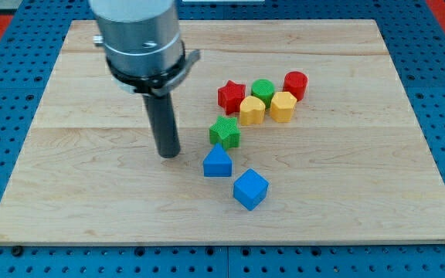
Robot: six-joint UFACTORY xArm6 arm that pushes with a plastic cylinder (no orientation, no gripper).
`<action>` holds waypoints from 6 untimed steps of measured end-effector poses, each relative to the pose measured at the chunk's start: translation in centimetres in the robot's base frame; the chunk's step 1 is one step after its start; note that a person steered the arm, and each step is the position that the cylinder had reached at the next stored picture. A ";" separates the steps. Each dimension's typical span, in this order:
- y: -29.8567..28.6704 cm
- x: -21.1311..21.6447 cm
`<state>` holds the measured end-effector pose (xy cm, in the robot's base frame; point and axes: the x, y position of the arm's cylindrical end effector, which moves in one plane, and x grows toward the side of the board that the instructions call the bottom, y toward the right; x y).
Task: Push the green star into the yellow heart
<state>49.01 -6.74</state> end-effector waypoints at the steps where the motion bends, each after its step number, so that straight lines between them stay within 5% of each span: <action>1: 3.3 -1.6; 3: 8.2 -2.4; 5: 6.8 0.9; 6: 3.9 -1.3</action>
